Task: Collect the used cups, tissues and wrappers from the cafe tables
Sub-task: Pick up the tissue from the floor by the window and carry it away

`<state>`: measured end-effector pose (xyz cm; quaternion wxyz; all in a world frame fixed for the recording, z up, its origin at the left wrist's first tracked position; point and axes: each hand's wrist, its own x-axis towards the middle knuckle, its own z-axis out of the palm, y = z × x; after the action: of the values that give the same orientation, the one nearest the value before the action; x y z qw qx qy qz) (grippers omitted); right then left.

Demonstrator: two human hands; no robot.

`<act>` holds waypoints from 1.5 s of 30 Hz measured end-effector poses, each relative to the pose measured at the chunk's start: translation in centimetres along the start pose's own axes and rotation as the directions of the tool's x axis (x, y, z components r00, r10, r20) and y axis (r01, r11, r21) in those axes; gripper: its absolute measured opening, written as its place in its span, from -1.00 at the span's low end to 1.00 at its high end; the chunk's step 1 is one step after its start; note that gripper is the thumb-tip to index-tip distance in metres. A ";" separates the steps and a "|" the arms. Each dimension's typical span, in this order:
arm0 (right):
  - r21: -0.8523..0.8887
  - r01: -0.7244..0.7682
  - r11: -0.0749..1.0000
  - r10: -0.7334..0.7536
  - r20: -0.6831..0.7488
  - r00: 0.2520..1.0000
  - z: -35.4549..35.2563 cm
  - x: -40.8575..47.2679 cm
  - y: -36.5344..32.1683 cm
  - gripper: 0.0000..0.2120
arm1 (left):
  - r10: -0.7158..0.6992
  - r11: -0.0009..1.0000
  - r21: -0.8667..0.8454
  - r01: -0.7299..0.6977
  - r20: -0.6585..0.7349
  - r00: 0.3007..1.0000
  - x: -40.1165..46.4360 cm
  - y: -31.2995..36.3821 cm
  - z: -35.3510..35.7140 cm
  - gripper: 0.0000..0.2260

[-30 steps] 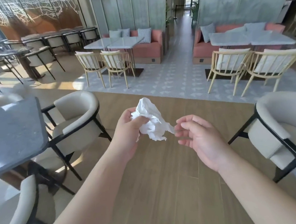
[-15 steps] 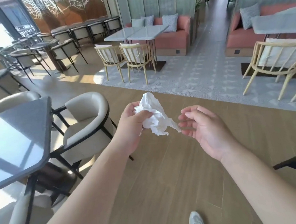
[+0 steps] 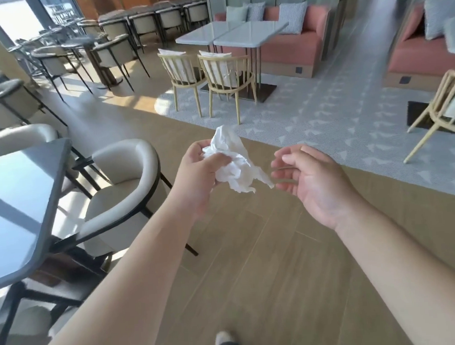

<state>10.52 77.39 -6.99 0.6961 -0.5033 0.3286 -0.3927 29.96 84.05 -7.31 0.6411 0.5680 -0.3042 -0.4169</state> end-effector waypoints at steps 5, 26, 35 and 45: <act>-0.038 -0.038 0.999 0.039 0.034 0.999 1.5 7.0 1.6 -0.82 | -0.009 0.999 -0.034 0.008 -0.011 1.000 6.6 -0.8 -1.4 -0.62; -0.113 -0.079 0.990 0.099 0.187 0.977 18.0 44.0 4.7 -0.85 | 0.013 0.994 -0.105 -0.029 -0.151 0.988 39.5 3.3 -18.5 -0.62; -0.045 -0.159 0.986 0.165 0.279 0.946 20.8 58.3 7.6 -0.84 | -0.033 0.996 -0.088 0.009 -0.270 0.962 51.1 3.0 -22.0 -0.62; -0.062 -0.175 0.983 0.184 0.431 0.884 23.7 79.7 5.8 -0.85 | 0.001 0.998 -0.052 -0.024 -0.408 0.913 69.8 6.6 -22.6 -0.66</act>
<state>69.89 18.96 -10.91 0.7796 -0.5531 0.2146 -0.2010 83.31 33.42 -10.51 0.7086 0.6223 -0.1559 -0.2937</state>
